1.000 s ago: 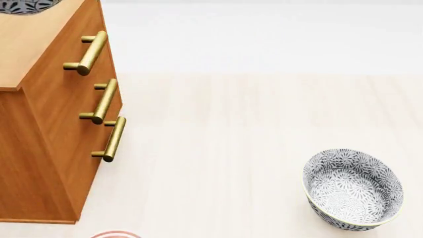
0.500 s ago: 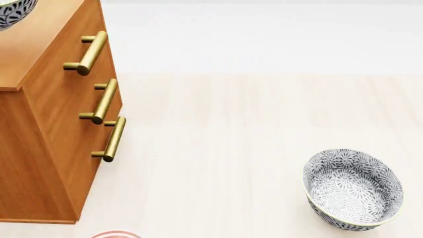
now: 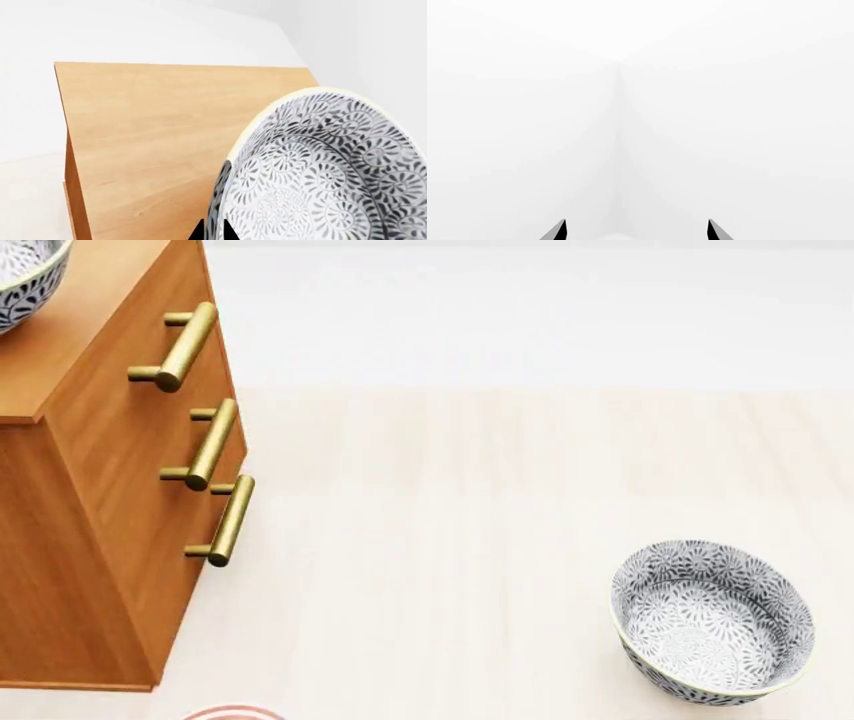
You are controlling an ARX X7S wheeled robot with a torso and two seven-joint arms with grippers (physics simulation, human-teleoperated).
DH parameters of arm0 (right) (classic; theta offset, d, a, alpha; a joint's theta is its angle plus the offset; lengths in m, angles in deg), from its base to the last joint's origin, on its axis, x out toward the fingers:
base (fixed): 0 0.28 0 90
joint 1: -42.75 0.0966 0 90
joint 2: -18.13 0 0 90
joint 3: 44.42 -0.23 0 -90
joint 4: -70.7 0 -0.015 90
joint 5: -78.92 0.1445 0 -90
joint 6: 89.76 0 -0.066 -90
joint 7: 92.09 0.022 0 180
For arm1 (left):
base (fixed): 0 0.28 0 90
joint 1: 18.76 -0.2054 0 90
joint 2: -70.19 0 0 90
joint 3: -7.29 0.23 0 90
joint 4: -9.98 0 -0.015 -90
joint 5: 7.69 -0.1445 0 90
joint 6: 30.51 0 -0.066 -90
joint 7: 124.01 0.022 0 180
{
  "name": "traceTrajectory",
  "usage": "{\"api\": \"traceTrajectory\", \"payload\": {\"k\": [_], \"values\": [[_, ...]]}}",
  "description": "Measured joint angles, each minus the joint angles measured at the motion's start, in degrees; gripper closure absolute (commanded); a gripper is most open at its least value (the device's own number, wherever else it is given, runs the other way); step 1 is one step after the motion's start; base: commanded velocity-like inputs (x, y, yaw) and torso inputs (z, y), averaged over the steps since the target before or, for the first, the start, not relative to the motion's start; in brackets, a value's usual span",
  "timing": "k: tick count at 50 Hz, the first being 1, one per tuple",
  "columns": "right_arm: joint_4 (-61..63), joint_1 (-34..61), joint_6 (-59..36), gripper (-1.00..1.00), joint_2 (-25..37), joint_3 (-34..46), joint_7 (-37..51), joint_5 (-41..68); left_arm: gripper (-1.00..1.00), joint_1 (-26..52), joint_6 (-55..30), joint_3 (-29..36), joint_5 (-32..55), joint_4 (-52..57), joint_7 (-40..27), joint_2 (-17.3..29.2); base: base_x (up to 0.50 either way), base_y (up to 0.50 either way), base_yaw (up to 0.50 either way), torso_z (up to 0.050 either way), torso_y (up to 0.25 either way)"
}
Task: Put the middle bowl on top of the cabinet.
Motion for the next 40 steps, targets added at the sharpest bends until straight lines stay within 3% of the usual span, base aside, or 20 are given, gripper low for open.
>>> {"api": "traceTrajectory", "payload": {"k": [10,11,25,40], "values": [[0.08,-0.12,0.02,-1.00,0.14,0.12,0.13,-0.12,1.00,-0.06,0.24,-0.06,-1.09,-1.40,0.77,-0.78,0.00,0.00,0.00,0.000,0.000],[0.08,-0.11,0.00,-1.00,0.16,0.14,0.14,-0.13,-1.00,-0.05,0.23,-0.07,-1.17,-1.49,0.79,-0.83,0.00,0.00,0.00,0.000,0.000],[0.05,-0.36,0.27,-1.00,0.46,0.09,0.33,-0.01,-1.00,-0.86,0.18,1.70,-2.26,-0.51,0.60,0.12,0.00,0.00,0.00,0.000,0.000],[-0.01,-0.37,0.32,-1.00,0.69,0.17,0.52,0.02,-1.00,-0.72,0.71,3.03,-4.25,7.64,-2.82,3.11,0.00,0.00,0.00,0.000,0.000]]}}
